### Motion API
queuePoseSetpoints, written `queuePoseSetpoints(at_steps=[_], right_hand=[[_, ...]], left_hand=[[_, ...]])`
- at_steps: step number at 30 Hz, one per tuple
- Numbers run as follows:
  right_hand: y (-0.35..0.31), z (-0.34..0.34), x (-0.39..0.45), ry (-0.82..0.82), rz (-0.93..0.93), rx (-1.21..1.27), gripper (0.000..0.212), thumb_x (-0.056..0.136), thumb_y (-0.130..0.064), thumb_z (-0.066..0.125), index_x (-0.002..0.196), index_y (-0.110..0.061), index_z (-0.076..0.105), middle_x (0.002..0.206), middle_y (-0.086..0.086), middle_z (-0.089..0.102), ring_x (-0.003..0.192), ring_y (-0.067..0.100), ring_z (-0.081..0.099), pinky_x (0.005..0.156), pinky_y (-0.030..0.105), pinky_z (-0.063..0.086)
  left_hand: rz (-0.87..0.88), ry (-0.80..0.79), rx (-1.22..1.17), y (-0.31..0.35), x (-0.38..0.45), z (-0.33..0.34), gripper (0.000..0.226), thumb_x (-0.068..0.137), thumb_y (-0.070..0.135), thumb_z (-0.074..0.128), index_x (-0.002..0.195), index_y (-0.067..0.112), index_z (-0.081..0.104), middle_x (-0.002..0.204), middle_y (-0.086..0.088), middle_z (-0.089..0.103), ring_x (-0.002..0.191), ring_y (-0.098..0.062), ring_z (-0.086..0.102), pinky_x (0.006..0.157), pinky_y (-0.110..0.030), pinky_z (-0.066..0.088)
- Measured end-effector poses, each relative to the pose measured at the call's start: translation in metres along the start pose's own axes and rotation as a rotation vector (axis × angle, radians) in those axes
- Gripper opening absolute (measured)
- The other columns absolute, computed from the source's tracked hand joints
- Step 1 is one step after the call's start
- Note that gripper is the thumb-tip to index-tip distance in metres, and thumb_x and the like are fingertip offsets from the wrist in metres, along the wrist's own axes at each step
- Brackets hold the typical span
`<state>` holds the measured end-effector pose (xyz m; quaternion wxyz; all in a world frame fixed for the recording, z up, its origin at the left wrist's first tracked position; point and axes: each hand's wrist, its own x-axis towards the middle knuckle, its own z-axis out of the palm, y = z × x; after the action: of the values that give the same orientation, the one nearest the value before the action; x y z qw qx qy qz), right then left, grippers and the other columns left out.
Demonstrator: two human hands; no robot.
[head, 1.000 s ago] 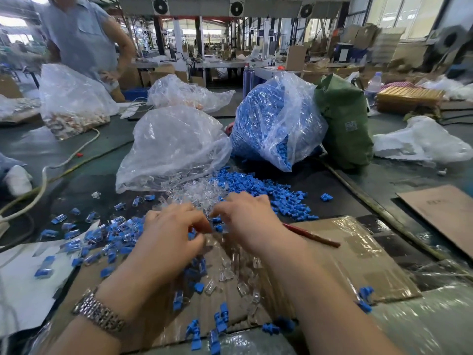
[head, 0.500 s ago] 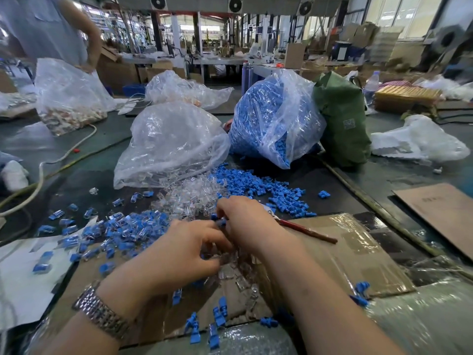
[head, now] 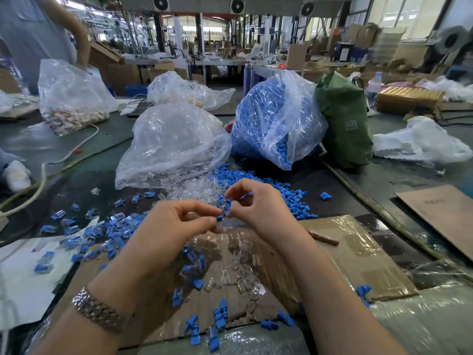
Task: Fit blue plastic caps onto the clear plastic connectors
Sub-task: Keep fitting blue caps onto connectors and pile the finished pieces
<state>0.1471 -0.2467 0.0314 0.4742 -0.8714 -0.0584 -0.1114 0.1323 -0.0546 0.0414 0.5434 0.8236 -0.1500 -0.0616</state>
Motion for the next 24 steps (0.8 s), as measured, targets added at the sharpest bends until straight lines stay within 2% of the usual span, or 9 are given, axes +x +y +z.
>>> queuePoseSetpoints(at_steps=[3, 6, 9, 11, 15, 20, 24], right_hand=[[0.001, -0.001, 0.000, -0.018, 0.047, 0.148, 0.012, 0.089, -0.010, 0.075, 0.085, -0.020, 0.070, 0.085, 0.002, 0.074, 0.080, 0.018, 0.075, 0.081, 0.041, 0.062], [-0.001, -0.002, -0.001, -0.042, 0.035, 0.321, 0.013, 0.089, -0.007, 0.076, 0.086, -0.019, 0.074, 0.084, 0.003, 0.076, 0.080, 0.017, 0.075, 0.078, 0.030, 0.061], [-0.005, -0.006, -0.001, 0.001, -0.048, 0.369, 0.015, 0.085, -0.008, 0.080, 0.084, -0.023, 0.077, 0.083, -0.002, 0.077, 0.079, 0.008, 0.070, 0.077, 0.020, 0.055], [-0.006, -0.008, -0.002, -0.013, -0.070, 0.396, 0.014, 0.086, -0.008, 0.079, 0.087, -0.023, 0.077, 0.084, -0.001, 0.076, 0.079, 0.008, 0.067, 0.078, 0.021, 0.055], [-0.011, -0.006, -0.007, -0.120, -0.085, 0.457, 0.013, 0.091, -0.002, 0.071, 0.097, -0.011, 0.077, 0.081, 0.003, 0.074, 0.069, 0.007, 0.065, 0.067, 0.016, 0.051], [-0.013, 0.000, -0.009, -0.167, -0.122, 0.466, 0.016, 0.090, 0.005, 0.069, 0.104, 0.000, 0.075, 0.096, 0.011, 0.077, 0.086, 0.008, 0.071, 0.083, 0.020, 0.056], [-0.010, 0.003, -0.008, -0.176, -0.137, 0.382, 0.016, 0.089, 0.003, 0.071, 0.102, -0.006, 0.075, 0.093, 0.004, 0.077, 0.087, 0.009, 0.072, 0.084, 0.023, 0.057]], left_hand=[[-0.099, 0.019, -0.273, -0.001, 0.004, -0.001, 0.025, 0.081, 0.008, 0.072, 0.104, 0.013, 0.078, 0.094, -0.009, 0.080, 0.096, -0.021, 0.076, 0.094, -0.035, 0.055], [-0.164, -0.003, -0.459, -0.003, 0.007, -0.001, 0.035, 0.075, 0.005, 0.068, 0.109, 0.003, 0.074, 0.100, -0.016, 0.078, 0.098, -0.026, 0.076, 0.082, -0.027, 0.061], [-0.180, -0.049, -0.492, -0.005, 0.007, -0.004, 0.031, 0.084, -0.001, 0.064, 0.114, 0.002, 0.072, 0.104, -0.017, 0.077, 0.100, -0.026, 0.076, 0.076, -0.023, 0.061], [-0.185, -0.065, -0.499, -0.006, 0.007, -0.004, 0.034, 0.081, 0.003, 0.067, 0.115, 0.002, 0.071, 0.105, -0.017, 0.077, 0.101, -0.027, 0.075, 0.076, -0.024, 0.061], [-0.199, -0.068, -0.493, -0.008, 0.008, -0.003, 0.041, 0.071, 0.011, 0.073, 0.110, 0.000, 0.071, 0.104, -0.019, 0.077, 0.100, -0.029, 0.075, 0.076, -0.026, 0.061], [-0.221, -0.074, -0.547, -0.010, 0.010, -0.002, 0.026, 0.071, 0.011, 0.074, 0.095, 0.001, 0.078, 0.102, -0.025, 0.076, 0.100, -0.032, 0.075, 0.076, -0.029, 0.062], [-0.224, -0.085, -0.586, -0.010, 0.011, -0.004, 0.026, 0.069, 0.011, 0.074, 0.093, 0.005, 0.080, 0.104, -0.026, 0.075, 0.100, -0.032, 0.075, 0.076, -0.029, 0.062]])
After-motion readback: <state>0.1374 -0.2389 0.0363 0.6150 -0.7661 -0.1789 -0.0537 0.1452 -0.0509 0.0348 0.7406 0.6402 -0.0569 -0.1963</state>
